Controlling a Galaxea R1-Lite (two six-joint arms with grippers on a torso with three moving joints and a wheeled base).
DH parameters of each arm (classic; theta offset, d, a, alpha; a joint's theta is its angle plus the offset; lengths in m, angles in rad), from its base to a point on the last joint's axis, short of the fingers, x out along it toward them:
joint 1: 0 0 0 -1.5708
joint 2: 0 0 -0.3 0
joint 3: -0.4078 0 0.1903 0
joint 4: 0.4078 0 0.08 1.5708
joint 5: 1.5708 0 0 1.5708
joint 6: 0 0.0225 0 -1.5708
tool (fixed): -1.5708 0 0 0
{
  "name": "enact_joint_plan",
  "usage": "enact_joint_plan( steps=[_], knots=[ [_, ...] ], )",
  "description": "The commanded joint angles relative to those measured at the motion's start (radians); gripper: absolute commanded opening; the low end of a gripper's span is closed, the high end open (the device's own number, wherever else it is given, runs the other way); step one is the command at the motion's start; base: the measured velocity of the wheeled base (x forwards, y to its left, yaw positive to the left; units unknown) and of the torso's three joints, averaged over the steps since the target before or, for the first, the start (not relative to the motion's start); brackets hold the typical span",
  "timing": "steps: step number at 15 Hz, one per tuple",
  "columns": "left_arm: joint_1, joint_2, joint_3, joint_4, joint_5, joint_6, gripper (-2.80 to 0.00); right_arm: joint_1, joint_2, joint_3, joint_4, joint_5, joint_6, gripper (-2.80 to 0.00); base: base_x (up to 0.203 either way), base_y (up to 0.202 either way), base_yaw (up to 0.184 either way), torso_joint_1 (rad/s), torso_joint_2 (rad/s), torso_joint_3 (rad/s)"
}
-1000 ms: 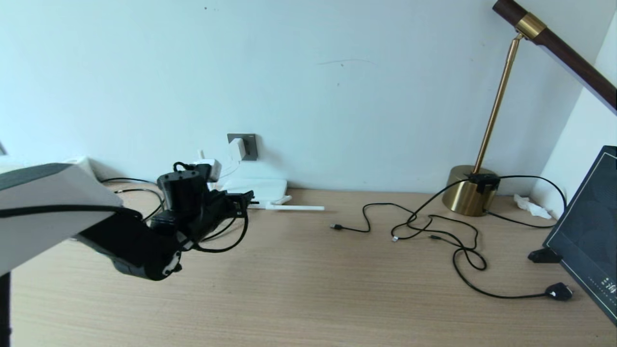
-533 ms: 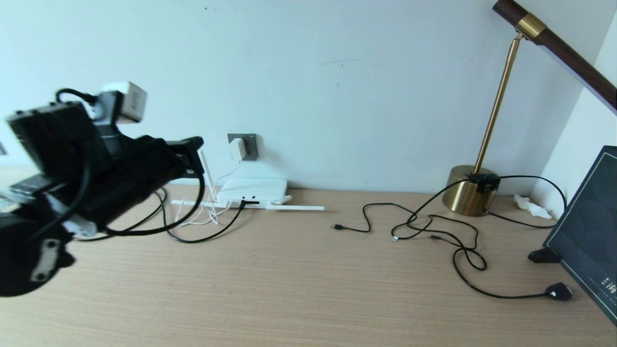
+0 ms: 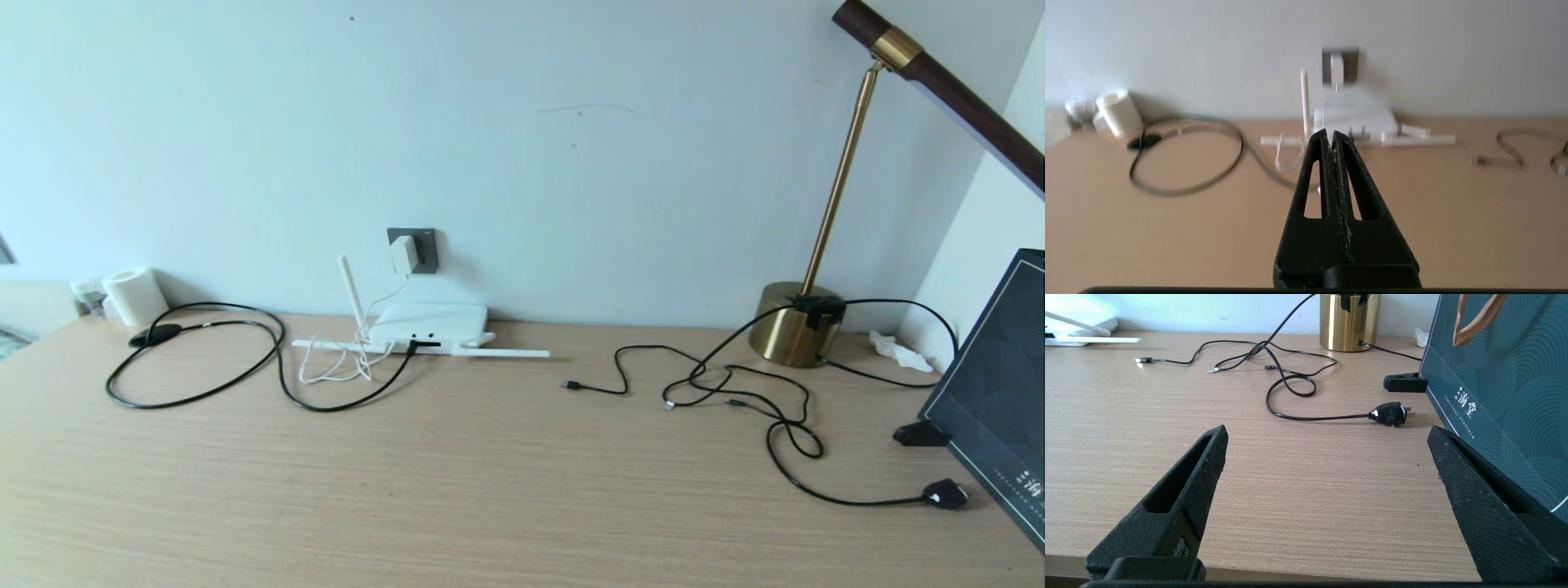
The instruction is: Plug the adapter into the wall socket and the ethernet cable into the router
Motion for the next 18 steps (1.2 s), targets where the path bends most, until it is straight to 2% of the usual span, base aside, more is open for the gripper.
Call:
enact_joint_plan(
  steps=[1,3,5,7,8,11,12,14,16,18],
  knots=[
    [0.099,-0.246,0.244,0.06,-0.055,0.008,-2.8,0.0,0.0,0.012,-0.001,-0.001,0.001,0.0,0.0,0.0,0.0,0.0,0.0,0.0],
    [0.14,-0.32,0.48,0.069,-0.102,0.02,-2.8,0.0,0.0,0.012,-0.001,-0.001,0.001,0.0,0.0,0.0,0.0,0.0,0.0,0.0],
    [0.173,-0.358,0.603,0.091,-0.044,0.026,-2.8,0.0,0.0,0.011,-0.002,0.0,0.0,0.0,0.0,0.0,0.0,0.0,0.0,0.0],
    [0.213,-0.371,0.595,0.151,-0.035,0.03,-2.8,0.0,0.0,0.012,-0.002,0.0,0.0,0.0,0.0,0.0,0.0,0.0,0.0,0.0],
    [0.182,-0.371,0.595,0.151,-0.049,0.029,-2.8,0.0,0.0,0.012,-0.001,-0.002,0.0,0.0,0.0,0.0,0.0,0.0,0.0,0.0],
    [-0.049,-0.405,0.598,0.145,-0.055,0.022,-2.8,0.0,0.0,0.012,-0.001,0.0,-0.001,0.0,0.0,0.0,0.0,0.0,0.0,0.0],
    [-0.074,-0.446,0.598,0.145,-0.055,0.018,-2.8,0.0,0.0,0.012,-0.001,0.0,-0.002,0.0,0.0,0.0,0.0,0.0,0.0,0.0],
    [-0.052,-0.595,0.599,0.144,-0.047,0.021,-2.8,0.0,0.0,0.011,-0.001,0.002,-0.007,0.0,0.0,0.0,0.0,0.0,0.0,0.0],
    [-0.031,-0.655,0.614,0.094,-0.024,0.021,-2.8,0.0,0.0,0.012,-0.001,0.001,-0.002,0.0,0.0,0.0,0.0,0.0,0.0,0.0],
    [-0.03,-0.655,0.615,0.093,-0.021,-0.065,-2.8,0.0,0.0,0.011,-0.001,0.002,-0.006,0.0,0.0,0.0,0.0,0.0,0.0,0.0]
  ],
)
